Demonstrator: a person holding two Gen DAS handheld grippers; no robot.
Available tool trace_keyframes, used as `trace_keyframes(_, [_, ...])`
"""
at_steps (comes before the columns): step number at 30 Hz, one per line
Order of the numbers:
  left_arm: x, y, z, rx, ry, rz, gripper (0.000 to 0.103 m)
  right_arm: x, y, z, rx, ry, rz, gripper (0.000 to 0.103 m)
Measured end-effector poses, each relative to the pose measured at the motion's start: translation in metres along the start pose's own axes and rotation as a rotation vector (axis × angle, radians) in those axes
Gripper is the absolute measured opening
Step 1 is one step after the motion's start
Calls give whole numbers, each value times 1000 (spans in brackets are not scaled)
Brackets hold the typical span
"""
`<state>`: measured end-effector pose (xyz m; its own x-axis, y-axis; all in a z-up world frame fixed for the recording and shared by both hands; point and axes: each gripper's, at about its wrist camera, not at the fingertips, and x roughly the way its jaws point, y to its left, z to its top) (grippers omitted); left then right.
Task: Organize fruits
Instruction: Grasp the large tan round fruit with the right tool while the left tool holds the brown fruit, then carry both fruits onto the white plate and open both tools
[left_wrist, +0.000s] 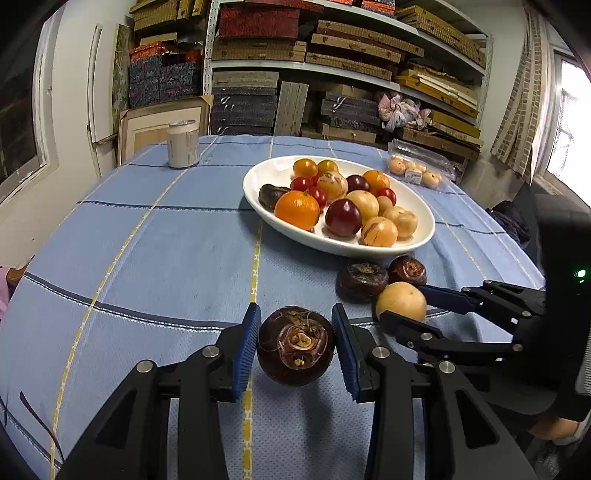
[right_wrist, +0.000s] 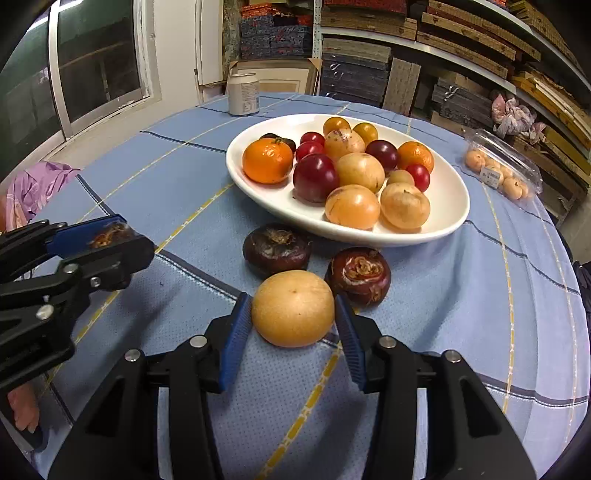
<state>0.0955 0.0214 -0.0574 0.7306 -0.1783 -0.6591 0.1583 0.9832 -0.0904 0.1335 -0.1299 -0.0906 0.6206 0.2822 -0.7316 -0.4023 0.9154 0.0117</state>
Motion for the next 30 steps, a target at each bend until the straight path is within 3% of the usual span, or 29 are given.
trace_keyframes(6, [7,1,0,6,24,16,40,-4,-3,-1,7,-25,7,46])
trace_keyframes(12, [-14,1,6,-4,-76,8,40,-56,-17,-12,81,-216,-10,46])
trace_keyframes(17, [-32,-11,43,51,-157,37,40,-100,-39,5,131,-325,-14,45])
trace_keyframes(22, [-35,-26,95,78,-232,39,40,-135,-62,56,139,-414,-48,45])
trace_keyframes(26, [-9,-34,121,80,-231,50,40,-123,-78,87,156,-413,-55,45])
trace_keyframes(30, [38,-33,139,54,-179,67,40,-76,-93,108,195,-357,-51,45])
